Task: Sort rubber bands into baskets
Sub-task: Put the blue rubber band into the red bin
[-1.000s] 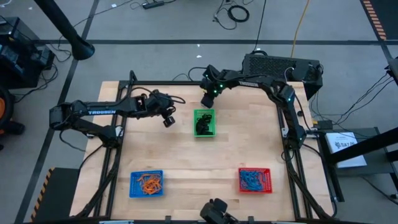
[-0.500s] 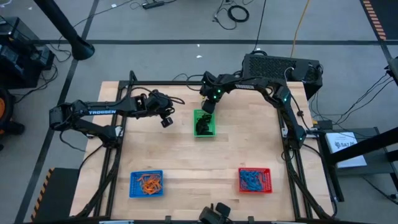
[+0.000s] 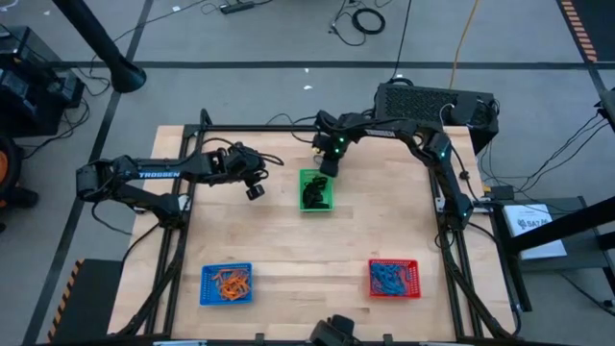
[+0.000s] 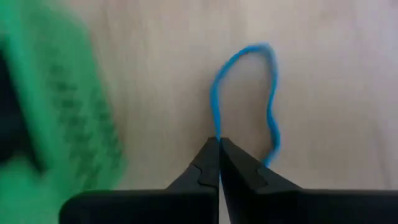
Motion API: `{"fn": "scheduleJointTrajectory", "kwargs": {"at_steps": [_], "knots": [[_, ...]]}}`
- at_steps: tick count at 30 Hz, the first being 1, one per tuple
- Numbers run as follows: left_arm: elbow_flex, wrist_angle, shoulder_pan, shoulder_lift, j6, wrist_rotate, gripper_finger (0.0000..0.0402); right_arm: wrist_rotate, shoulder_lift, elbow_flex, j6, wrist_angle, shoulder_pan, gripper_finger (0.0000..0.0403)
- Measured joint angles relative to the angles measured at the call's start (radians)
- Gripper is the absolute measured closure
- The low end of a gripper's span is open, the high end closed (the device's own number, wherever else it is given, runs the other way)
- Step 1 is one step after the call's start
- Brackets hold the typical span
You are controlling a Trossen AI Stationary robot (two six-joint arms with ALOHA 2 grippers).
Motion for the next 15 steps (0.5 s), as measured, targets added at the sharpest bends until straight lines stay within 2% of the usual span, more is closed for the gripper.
{"fn": "scheduleJointTrajectory", "kwargs": {"at_steps": [5,15], "knots": [[0.000,0.009,0.000,0.000,-0.024,0.004,0.0279,-0.009,-0.098,0.001,-0.017,0.010,-0.007,0.0402],[0.000,0.007,-0.003,0.000,-0.026,0.008,0.0279,-0.014,-0.405,-0.031,0.024,-0.060,-0.019,0.0403]]}}
